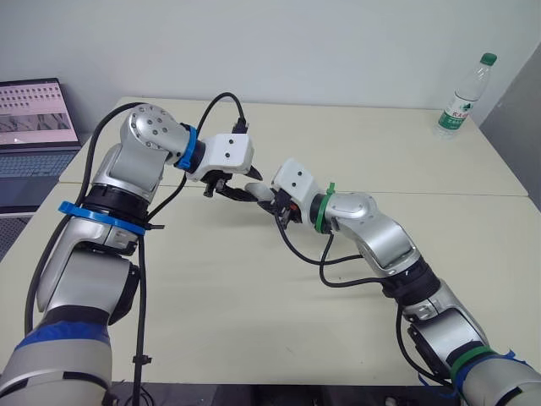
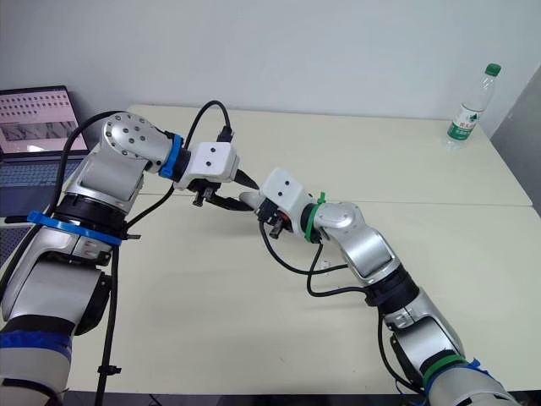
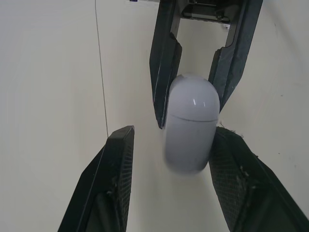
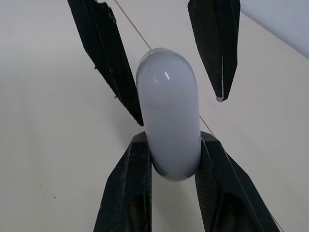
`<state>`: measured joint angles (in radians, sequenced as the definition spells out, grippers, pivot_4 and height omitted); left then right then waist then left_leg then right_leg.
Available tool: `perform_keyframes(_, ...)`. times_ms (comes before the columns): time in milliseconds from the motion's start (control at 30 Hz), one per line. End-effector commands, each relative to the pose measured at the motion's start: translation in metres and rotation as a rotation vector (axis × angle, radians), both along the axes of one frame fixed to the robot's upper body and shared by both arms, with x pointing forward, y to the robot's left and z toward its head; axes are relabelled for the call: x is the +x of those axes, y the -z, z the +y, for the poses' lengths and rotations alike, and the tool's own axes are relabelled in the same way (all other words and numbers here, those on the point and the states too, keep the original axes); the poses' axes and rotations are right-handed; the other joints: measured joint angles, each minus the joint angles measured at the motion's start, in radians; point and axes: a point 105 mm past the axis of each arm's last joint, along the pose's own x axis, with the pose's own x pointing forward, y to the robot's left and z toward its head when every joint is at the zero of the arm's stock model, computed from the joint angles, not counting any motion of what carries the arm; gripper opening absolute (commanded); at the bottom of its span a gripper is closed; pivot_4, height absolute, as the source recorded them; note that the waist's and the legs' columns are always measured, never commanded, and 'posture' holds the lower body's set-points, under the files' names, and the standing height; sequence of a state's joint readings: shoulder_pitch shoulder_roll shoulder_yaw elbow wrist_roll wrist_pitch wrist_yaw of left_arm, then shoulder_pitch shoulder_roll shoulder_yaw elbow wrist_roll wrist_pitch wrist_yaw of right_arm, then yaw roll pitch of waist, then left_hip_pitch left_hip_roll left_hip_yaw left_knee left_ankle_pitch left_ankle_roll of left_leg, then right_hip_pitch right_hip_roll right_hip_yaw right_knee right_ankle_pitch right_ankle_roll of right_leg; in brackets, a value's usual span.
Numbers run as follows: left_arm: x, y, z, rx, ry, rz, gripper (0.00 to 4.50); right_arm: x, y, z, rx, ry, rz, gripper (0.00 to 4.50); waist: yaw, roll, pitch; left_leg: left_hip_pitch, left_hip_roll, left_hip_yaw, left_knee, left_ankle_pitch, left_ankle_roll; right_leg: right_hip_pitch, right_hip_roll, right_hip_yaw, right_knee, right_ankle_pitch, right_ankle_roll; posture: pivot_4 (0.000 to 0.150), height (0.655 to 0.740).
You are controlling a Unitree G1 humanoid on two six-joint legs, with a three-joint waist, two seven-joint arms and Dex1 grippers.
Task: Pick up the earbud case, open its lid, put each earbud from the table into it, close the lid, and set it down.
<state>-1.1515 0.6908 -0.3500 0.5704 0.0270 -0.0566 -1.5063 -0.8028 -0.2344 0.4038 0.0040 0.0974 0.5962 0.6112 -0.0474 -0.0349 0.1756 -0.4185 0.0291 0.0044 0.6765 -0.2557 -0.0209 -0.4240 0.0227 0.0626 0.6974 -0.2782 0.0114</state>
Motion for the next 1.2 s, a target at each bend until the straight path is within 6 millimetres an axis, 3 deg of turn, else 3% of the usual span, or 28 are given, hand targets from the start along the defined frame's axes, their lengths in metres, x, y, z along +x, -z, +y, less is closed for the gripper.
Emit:
perform_keyframes(33,0.001,-0.015,-0.003,-0.010,0.012,-0.054,2.31,-0.003,-0.020,0.005,0.031,-0.030,-0.063,0.81,0.000,0.000,0.000,0.000,0.000,0.000,0.000,0.000,0.000,0.000,0.000,0.000,0.000,0.000,0.000,0.150,0.7400)
perform_keyframes(133,-0.001,-0.012,-0.004,-0.012,0.018,-0.040,2.31,-0.003,-0.021,0.007,0.034,-0.033,-0.066,0.81,0.000,0.000,0.000,0.000,0.000,0.000,0.000,0.000,0.000,0.000,0.000,0.001,0.000,0.000,0.000,0.150,0.7400)
perform_keyframes(233,-0.004,-0.009,-0.004,-0.017,0.024,-0.012,1.76,-0.003,-0.022,0.008,0.037,-0.035,-0.067,0.81,0.000,0.000,0.000,0.000,0.000,0.000,0.000,0.000,0.000,0.000,0.000,0.001,0.000,0.000,0.000,0.150,0.7400)
perform_keyframes(333,-0.006,-0.009,-0.005,-0.025,0.027,-0.004,0.85,-0.002,-0.023,0.007,0.035,-0.034,-0.069,0.81,0.000,0.000,0.000,0.000,0.000,0.000,0.000,0.000,0.000,0.000,0.000,0.000,0.000,0.000,0.000,0.150,0.7400)
perform_keyframes(467,-0.005,-0.009,-0.005,-0.044,0.008,-0.005,0.81,-0.001,-0.023,0.006,0.032,-0.035,-0.069,0.81,0.000,0.000,0.000,0.000,0.000,0.000,0.000,0.000,0.000,0.000,0.000,0.000,0.000,0.000,0.000,0.150,0.7400)
perform_keyframes(633,-0.010,-0.001,0.000,-0.142,-0.058,0.076,0.81,-0.007,-0.019,-0.003,0.068,-0.056,-0.030,2.56,-0.002,0.000,0.000,0.000,0.000,0.000,0.000,0.000,0.000,0.000,0.000,0.001,0.001,0.000,0.000,0.150,0.7400)
perform_keyframes(800,-0.021,0.011,0.010,-0.337,-0.154,0.163,0.81,-0.017,-0.017,-0.045,0.141,-0.044,0.033,4.44,-0.001,0.000,0.000,0.000,0.000,-0.002,0.001,0.000,0.000,0.001,-0.002,0.001,0.000,0.000,0.000,0.150,0.7400)
perform_keyframes(967,-0.032,0.032,0.017,-0.586,-0.298,0.223,0.81,-0.027,-0.023,-0.089,0.344,0.041,0.085,4.48,0.006,0.000,0.000,0.001,0.000,-0.003,0.001,0.000,0.000,0.003,-0.004,0.000,0.000,0.000,0.000,0.150,0.7400)
perform_keyframes(1200,-0.054,0.041,-0.003,-0.855,-0.371,0.251,0.81,-0.051,-0.015,-0.087,0.388,0.017,0.009,4.48,0.009,0.000,0.000,0.001,-0.001,-0.003,0.001,0.000,0.000,0.003,-0.004,0.000,0.001,0.000,0.000,0.150,0.7400)
